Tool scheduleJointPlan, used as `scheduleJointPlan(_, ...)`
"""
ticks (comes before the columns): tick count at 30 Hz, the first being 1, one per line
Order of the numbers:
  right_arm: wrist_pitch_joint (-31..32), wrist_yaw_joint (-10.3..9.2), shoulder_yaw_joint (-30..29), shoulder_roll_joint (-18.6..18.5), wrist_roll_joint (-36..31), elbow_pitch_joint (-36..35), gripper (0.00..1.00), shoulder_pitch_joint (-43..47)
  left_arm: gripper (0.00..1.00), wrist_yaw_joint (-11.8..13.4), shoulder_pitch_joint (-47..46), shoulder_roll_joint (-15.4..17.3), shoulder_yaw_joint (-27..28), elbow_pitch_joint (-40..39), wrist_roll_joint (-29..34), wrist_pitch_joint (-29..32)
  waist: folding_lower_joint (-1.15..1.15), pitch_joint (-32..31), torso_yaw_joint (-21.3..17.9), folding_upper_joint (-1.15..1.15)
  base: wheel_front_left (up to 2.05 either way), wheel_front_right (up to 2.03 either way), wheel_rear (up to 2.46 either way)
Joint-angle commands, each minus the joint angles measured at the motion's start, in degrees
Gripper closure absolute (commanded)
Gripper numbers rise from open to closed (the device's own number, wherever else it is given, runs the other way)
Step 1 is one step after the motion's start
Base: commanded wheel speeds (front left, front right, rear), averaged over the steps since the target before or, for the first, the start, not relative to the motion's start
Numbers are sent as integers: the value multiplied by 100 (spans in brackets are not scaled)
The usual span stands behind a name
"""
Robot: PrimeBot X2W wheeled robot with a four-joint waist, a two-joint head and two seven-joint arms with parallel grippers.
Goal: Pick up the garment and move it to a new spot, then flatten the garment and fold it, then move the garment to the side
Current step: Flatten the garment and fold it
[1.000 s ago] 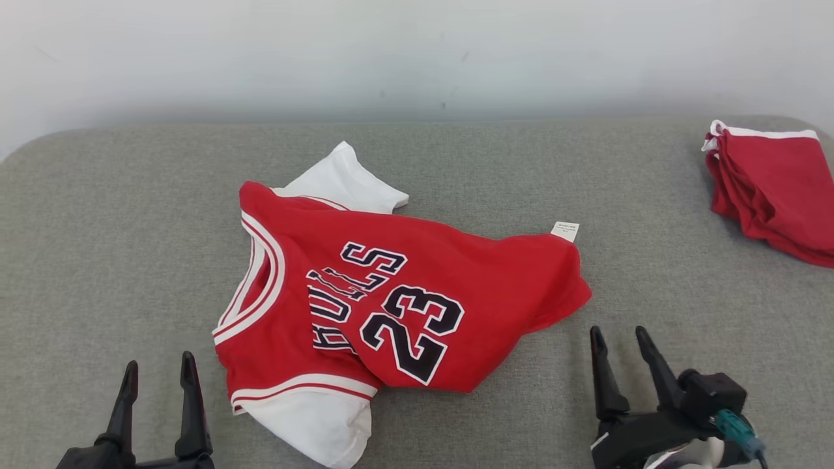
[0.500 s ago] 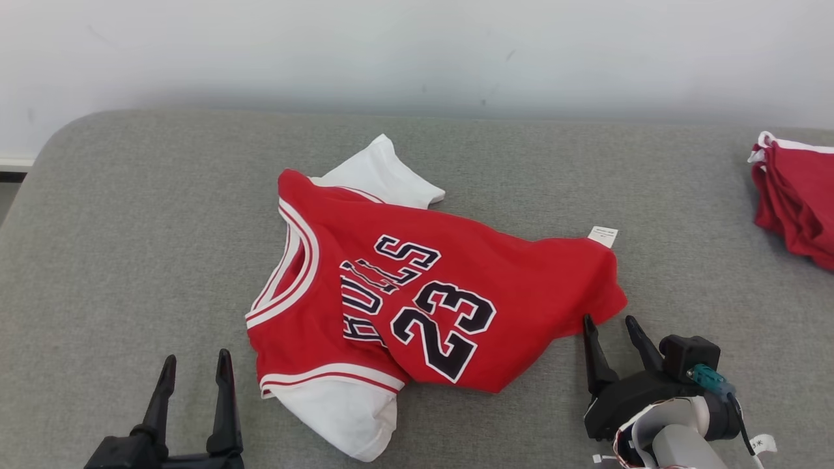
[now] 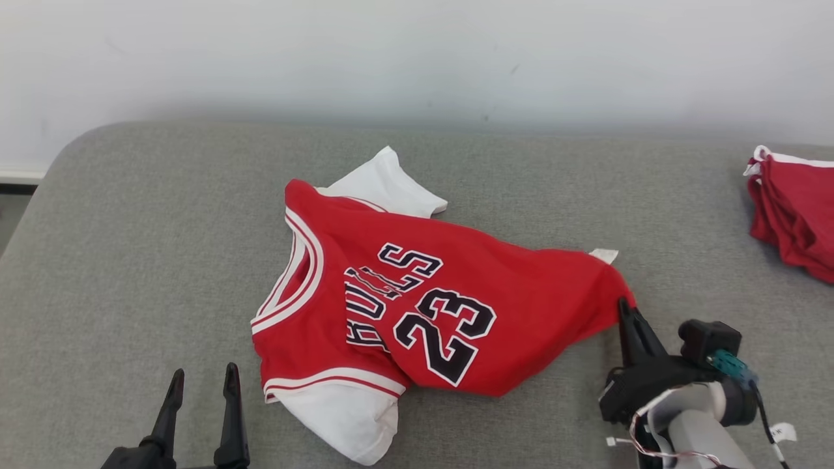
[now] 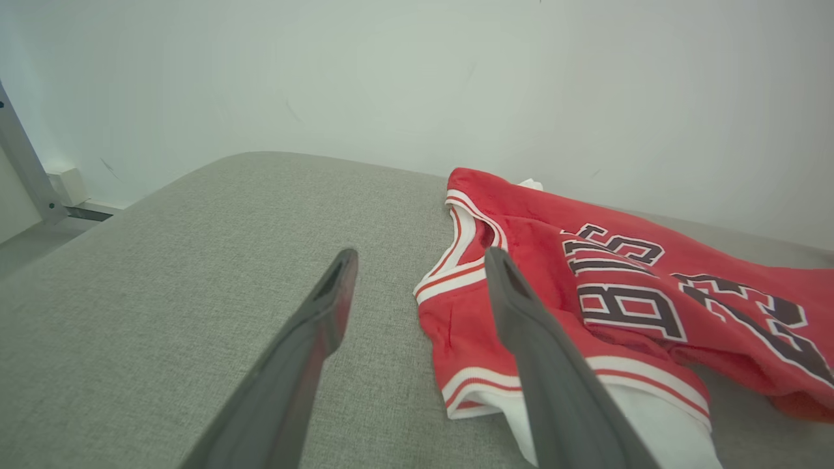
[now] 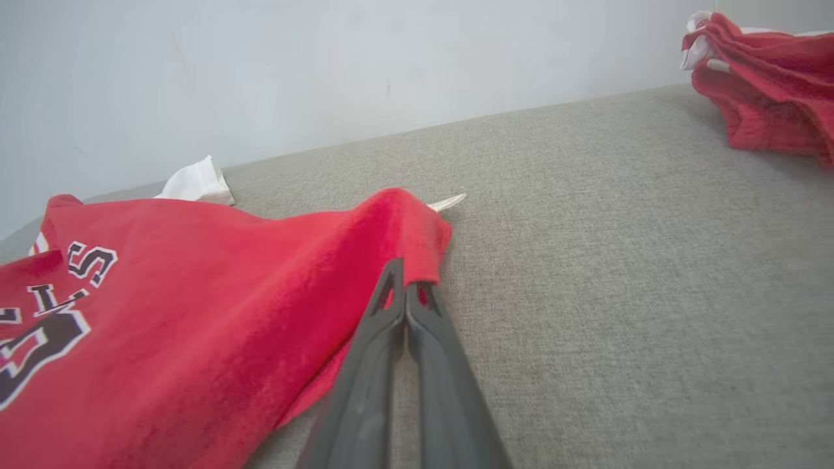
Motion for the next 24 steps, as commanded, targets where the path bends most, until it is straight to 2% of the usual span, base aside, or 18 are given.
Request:
scheduleJointPlan(1, 0, -15, 45, -143, 84, -231, 100, 212, 0, 19, 125, -10, 16, 21, -21, -17, 0, -102, -120, 0, 0, 0, 0)
scheduleJointPlan(4, 0, -15, 105, -283, 146, -533, 100, 396, 0, 31, 148, -8, 31, 29, -33, -17, 0, -140, -207, 0, 0, 0, 0)
scheduleJointPlan(15, 60, -15, 175, -1222, 567, -1812, 100, 1021, 0, 48, 152, -9, 13, 47, -97, -18, 0, -83, -550, 0, 0, 0, 0)
scheduleJointPlan(20, 287, -15, 189, -1397, 663, -2214, 100, 853, 0, 69, 72, -9, -48, 71, -162, -18, 0, 18, -502, 0, 0, 0, 0)
scheduleJointPlan(24, 455, -15, 284, -1360, 739, -2277, 100, 487, 0, 84, -17, -8, -118, 120, -222, -18, 0, 84, -364, 0, 0, 0, 0)
